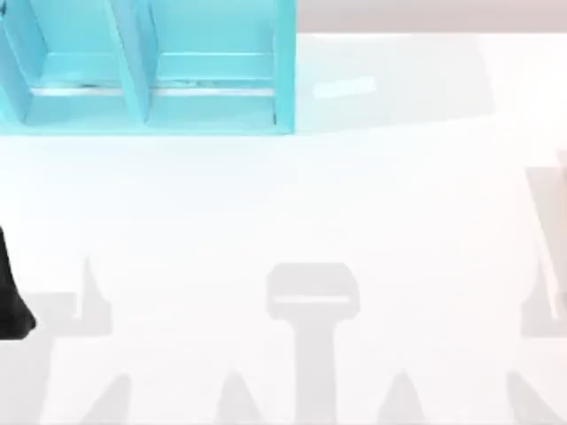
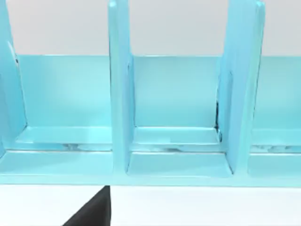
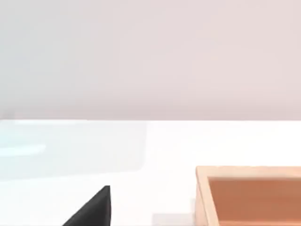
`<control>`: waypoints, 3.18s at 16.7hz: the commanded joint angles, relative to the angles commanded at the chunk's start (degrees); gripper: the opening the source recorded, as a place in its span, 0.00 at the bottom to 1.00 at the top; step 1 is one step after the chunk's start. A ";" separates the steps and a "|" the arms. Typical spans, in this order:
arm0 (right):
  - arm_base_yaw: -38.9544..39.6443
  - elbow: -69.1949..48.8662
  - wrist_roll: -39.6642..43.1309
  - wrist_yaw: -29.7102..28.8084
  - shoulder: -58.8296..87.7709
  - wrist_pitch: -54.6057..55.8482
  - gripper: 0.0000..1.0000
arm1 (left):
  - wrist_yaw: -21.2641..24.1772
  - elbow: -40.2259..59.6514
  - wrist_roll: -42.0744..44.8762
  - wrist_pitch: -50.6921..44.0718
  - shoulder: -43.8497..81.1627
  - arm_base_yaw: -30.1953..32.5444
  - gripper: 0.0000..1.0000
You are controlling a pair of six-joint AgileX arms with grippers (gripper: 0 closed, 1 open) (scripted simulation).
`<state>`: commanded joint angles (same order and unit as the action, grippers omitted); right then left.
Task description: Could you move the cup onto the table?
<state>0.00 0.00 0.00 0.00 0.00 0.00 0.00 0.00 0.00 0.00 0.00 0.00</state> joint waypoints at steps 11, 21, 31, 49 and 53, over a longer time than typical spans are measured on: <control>-11.32 -19.69 11.11 0.02 24.63 -20.70 1.00 | 0.00 0.00 0.00 0.00 0.00 0.00 1.00; -31.26 -54.58 30.74 0.04 68.00 -57.22 1.00 | 0.00 0.00 0.00 0.00 0.00 0.00 1.00; -39.66 -69.25 39.09 0.13 86.45 -72.76 1.00 | 0.00 0.00 0.00 0.00 0.00 0.00 1.00; -39.35 -51.55 38.68 0.13 92.44 -49.07 1.00 | 0.00 0.00 0.00 0.00 0.00 0.00 1.00; -39.35 -51.55 38.68 0.13 92.44 -49.07 0.92 | 0.00 0.00 0.00 0.00 0.00 0.00 1.00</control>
<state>-39.35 -51.55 38.68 0.13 92.44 -49.07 0.00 0.00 0.00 0.00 0.00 0.00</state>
